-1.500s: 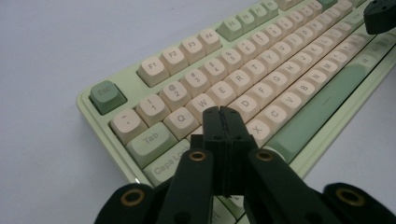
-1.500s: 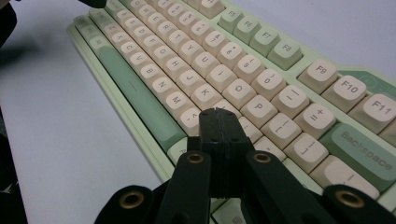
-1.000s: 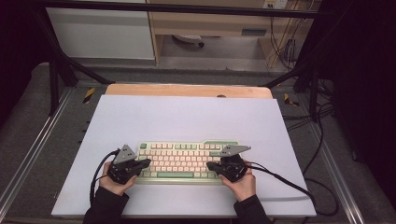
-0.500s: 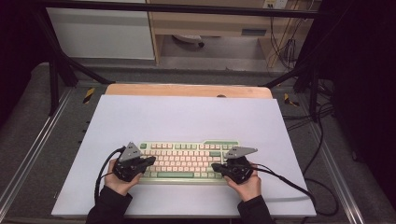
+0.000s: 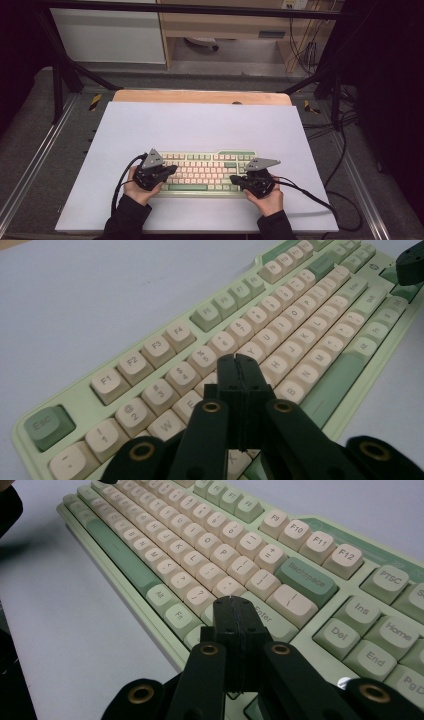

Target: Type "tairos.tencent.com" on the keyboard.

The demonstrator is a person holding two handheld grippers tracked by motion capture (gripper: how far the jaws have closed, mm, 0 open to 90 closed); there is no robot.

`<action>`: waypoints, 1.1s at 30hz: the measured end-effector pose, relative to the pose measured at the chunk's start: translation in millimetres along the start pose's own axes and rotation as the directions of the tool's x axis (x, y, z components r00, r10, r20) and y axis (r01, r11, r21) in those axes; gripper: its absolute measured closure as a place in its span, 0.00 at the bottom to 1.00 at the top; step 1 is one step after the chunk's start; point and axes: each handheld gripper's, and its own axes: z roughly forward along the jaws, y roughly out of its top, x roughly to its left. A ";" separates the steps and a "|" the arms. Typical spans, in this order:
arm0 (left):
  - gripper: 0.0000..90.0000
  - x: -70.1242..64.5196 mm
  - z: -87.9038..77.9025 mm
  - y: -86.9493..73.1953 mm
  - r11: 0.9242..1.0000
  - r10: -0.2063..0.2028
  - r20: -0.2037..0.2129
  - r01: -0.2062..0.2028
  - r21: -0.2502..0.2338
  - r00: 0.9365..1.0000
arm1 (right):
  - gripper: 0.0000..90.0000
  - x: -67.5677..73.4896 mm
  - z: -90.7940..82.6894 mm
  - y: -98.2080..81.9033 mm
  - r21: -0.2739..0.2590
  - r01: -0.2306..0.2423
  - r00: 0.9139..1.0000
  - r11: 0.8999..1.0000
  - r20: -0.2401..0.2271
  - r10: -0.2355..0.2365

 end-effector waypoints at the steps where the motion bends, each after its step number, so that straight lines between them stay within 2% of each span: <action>1: 1.00 -0.7 1.9 0.9 1.000 -0.001 0.001 0.001 0.001 1.000 | 1.00 -0.1 -0.4 -0.3 -0.002 -0.003 1.000 1.000 0.001 0.003; 19: 1.00 -4.6 30.5 5.9 0.999 0.003 -0.007 -0.003 0.036 1.000 | 1.00 -1.9 -2.8 -2.7 -0.007 -0.009 1.000 1.000 0.001 0.009; 33: 1.00 -4.9 36.2 3.9 0.999 0.007 -0.005 -0.007 0.040 1.000 | 1.00 -2.2 -2.4 -3.2 -0.009 -0.009 1.000 1.000 0.001 0.009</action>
